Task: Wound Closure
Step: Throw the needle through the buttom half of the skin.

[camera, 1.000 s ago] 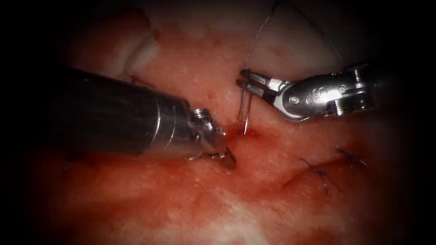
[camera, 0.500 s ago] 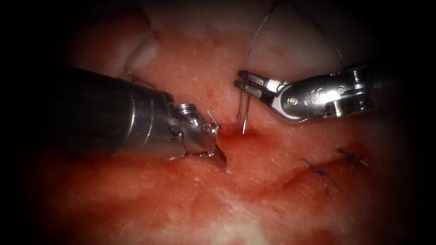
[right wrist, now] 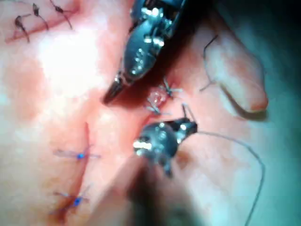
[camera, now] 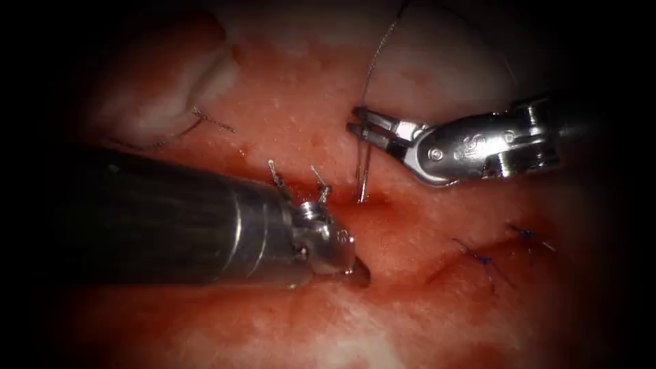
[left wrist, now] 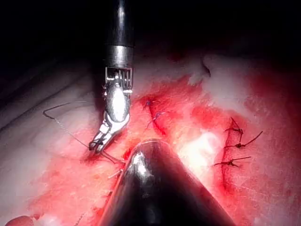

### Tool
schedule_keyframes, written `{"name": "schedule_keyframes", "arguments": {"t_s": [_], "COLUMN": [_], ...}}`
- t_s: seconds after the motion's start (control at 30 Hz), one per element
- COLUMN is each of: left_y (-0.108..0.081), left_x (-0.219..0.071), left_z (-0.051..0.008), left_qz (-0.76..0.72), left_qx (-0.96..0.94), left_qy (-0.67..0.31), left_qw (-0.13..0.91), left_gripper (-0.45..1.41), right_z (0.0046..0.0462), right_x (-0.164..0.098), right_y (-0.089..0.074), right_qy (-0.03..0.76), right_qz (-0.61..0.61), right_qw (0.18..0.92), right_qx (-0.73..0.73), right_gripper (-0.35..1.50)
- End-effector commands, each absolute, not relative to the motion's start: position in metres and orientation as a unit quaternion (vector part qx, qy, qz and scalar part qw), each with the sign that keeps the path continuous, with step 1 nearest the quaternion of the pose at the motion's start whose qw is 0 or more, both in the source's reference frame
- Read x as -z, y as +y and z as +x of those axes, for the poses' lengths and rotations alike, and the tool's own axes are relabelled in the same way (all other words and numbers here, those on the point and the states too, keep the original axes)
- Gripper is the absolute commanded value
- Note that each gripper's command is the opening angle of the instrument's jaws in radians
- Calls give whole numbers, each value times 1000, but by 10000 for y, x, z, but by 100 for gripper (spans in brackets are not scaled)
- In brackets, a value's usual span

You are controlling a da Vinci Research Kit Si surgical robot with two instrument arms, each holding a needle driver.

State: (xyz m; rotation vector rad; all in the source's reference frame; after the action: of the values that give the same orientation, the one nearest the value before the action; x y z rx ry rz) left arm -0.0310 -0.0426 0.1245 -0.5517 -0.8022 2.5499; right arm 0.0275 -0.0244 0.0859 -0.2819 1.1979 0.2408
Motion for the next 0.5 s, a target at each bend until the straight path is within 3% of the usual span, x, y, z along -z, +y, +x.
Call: {"name": "schedule_keyframes", "arguments": {"t_s": [0.03,0.5], "left_y": [-426,-420], "left_x": [-1253,-1278], "left_z": [-314,-304], "left_qz": [-201,-210], "left_qx": [-914,-918], "left_qy": [-285,-268], "left_qw": [205,203], "left_gripper": [-22,-23], "right_z": [281,280], "right_x": [-861,-854], "right_y": [-249,-251], "right_qy": [561,571], "right_qz": [-130,-110], "right_qw": [809,801], "right_qx": [-115,-139], "right_gripper": [-35,-35]}}
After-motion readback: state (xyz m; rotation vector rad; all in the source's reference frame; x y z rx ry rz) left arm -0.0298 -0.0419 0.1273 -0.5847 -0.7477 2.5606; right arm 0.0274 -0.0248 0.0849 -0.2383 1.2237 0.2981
